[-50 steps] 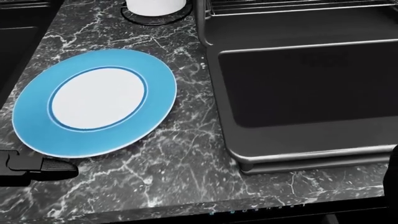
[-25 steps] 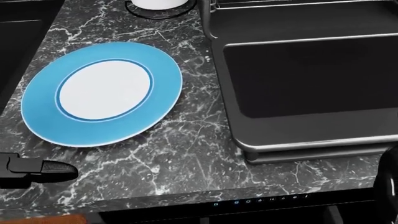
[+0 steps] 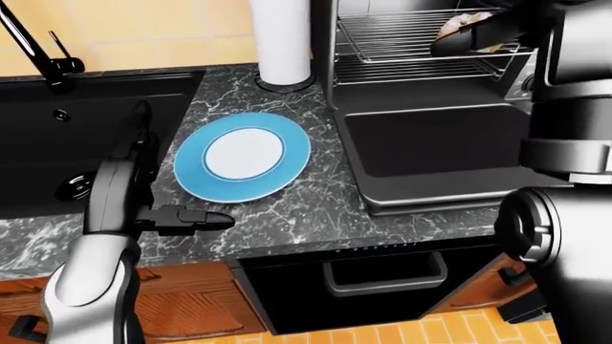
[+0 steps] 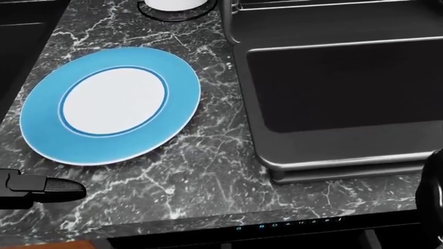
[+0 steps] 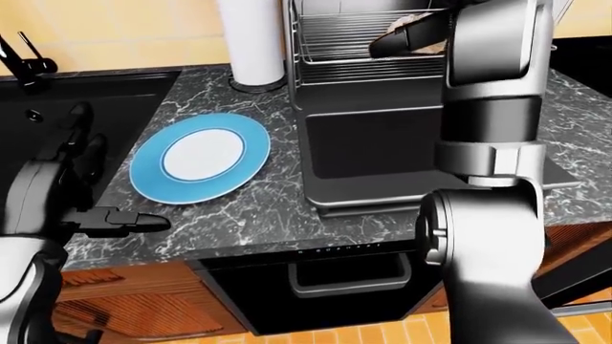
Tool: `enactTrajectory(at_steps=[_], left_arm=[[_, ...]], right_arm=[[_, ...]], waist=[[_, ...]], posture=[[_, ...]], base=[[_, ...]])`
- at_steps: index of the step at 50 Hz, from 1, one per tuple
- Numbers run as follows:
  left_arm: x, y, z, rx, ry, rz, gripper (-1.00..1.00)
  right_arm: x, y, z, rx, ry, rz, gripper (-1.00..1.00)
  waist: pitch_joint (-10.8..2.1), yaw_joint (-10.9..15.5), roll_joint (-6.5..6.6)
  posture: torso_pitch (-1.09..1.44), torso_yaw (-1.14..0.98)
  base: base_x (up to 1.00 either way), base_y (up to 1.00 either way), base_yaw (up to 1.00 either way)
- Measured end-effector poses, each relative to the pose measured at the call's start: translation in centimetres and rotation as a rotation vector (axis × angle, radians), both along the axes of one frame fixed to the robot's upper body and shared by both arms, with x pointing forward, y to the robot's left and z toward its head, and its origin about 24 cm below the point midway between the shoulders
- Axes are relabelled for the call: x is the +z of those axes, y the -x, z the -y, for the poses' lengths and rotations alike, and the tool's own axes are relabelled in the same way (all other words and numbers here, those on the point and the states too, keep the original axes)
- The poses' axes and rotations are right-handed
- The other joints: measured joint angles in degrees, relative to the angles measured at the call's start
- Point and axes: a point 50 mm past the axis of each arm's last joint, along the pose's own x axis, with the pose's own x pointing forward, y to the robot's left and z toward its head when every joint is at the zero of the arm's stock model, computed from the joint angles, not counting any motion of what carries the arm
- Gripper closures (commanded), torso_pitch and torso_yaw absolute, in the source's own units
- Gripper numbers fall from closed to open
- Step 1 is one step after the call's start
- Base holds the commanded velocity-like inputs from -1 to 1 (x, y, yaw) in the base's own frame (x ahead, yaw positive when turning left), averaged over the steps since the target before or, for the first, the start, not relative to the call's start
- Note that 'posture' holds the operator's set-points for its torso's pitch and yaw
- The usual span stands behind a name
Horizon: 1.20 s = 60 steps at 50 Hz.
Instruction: Pick the scone from the top rack and place it on the plate on the counter.
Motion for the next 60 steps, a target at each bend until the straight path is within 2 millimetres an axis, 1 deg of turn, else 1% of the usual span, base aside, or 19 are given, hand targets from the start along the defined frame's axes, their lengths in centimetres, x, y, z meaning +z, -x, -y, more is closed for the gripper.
enactTrajectory(at_steps=[10,17,23,25,26,27,28,30,34,35,37,38,41,43,45,49,56,57,60], left_arm=[[0.0,0.4,-0.1,0.002,0.002,0.0,-1.0],[-0.1,0.2,-0.1,0.002,0.003,-0.006,-1.0],[-0.3,0.2,-0.2,0.004,0.004,-0.009,-1.0],[-0.3,0.3,-0.2,0.005,0.003,-0.008,-1.0],[-0.3,0.3,-0.2,0.006,0.003,-0.007,-1.0],[-0.2,0.4,-0.2,0.007,0.003,-0.005,-1.0],[-0.2,0.4,-0.2,0.007,0.003,-0.004,-1.0],[-0.3,0.4,-0.2,0.008,0.004,-0.004,-1.0],[-0.3,0.6,-0.3,0.008,0.004,-0.005,-1.0],[-0.3,0.6,-0.3,0.01,0.004,-0.005,-1.0],[-0.3,0.7,-0.3,0.012,0.005,-0.005,-1.0],[-0.3,0.8,-0.4,0.012,0.005,-0.005,-1.0],[-0.3,0.8,-0.4,0.013,0.004,-0.003,-1.0],[-0.4,0.8,-0.4,0.014,0.004,-0.004,-1.0],[-0.4,0.8,-0.4,0.015,0.005,-0.004,-1.0],[-0.3,1.0,-0.5,0.019,0.004,-0.002,-1.0],[-0.1,1.1,-0.6,0.022,0.002,0.004,-1.0],[-0.1,1.1,-0.6,0.021,0.002,0.003,-1.0],[0.1,1.1,-0.6,0.021,0.001,0.004,-1.0]], right_arm=[[-0.5,-1.1,-0.2,-0.002,-0.011,-0.022,-1.0],[-0.6,-1.7,-0.2,-0.009,-0.012,-0.028,-1.0],[-0.6,-1.8,0.1,-0.017,-0.015,-0.026,-0.98],[-0.6,-1.8,0.2,-0.019,-0.015,-0.027,-0.87],[-0.6,-1.8,0.3,-0.02,-0.014,-0.027,-0.76],[-0.7,-1.8,0.3,-0.021,-0.013,-0.028,-0.73],[-0.7,-1.8,0.4,-0.022,-0.013,-0.029,-0.64],[-0.8,-1.8,0.4,-0.024,-0.012,-0.032,-0.52],[-0.5,-1.6,0.6,-0.032,-0.002,-0.02,-0.37],[-0.5,-1.6,0.6,-0.033,0.0,-0.017,-0.29],[-0.4,-1.6,0.6,-0.037,0.005,-0.012,-0.22],[-0.3,-1.6,0.6,-0.037,0.006,-0.01,-0.14],[-0.3,-1.6,0.5,-0.038,0.015,-0.004,-0.05],[-0.2,-1.6,0.5,-0.038,0.018,0.0,0.05],[-0.2,-1.5,0.5,-0.039,0.021,0.002,0.11],[-0.1,-1.5,0.4,-0.037,0.03,0.006,0.15],[-0.2,-1.4,0.3,-0.035,0.042,0.011,0.16],[-0.2,-1.4,0.2,-0.034,0.042,0.011,0.22],[-0.2,-1.3,0.2,-0.027,0.052,0.013,0.25]], waist=[[0.08,0.03,0.08],[0.05,0.1,0.01],[0.11,0.12,-0.13],[0.11,0.13,-0.16],[0.11,0.13,-0.18],[0.11,0.13,-0.18],[0.11,0.13,-0.18],[0.09,0.13,-0.15],[0.11,0.12,-0.18],[0.09,0.09,-0.19],[0.02,0.06,-0.21],[-0.02,0.05,-0.22],[-0.12,0.03,-0.29],[-0.17,0.03,-0.32],[-0.19,0.02,-0.37],[-0.23,-0.01,-0.39],[-0.38,0.01,-0.41],[-0.4,0.01,-0.41],[-0.44,0.01,-0.51]], posture=[[0.0,0.0],[0.0,0.0],[0.0,0.0],[0.0,0.0],[0.0,0.0],[0.0,0.0],[0.0,0.0],[0.0,0.0],[0.0,0.0],[0.0,0.0],[0.0,0.0],[0.0,0.0],[0.0,0.0],[0.0,0.0],[0.0,0.0],[0.0,0.0],[0.0,0.0],[0.0,0.0],[0.0,0.0]], base=[[0.0,0.0,0.0],[0.0,0.0,0.0],[0.0,0.0,0.0],[0.0,0.0,0.0],[0.0,0.0,0.0],[0.0,0.0,0.0],[0.0,0.0,0.0],[0.0,0.0,0.0],[0.0,0.0,0.0],[0.0,0.0,0.0],[0.0,0.0,0.0],[0.0,0.0,0.0],[0.0,0.0,0.0],[0.0,0.0,0.0],[0.0,0.0,0.0],[0.0,0.0,0.0],[0.0,0.0,0.0],[0.0,0.0,0.0],[0.0,0.0,0.0]])
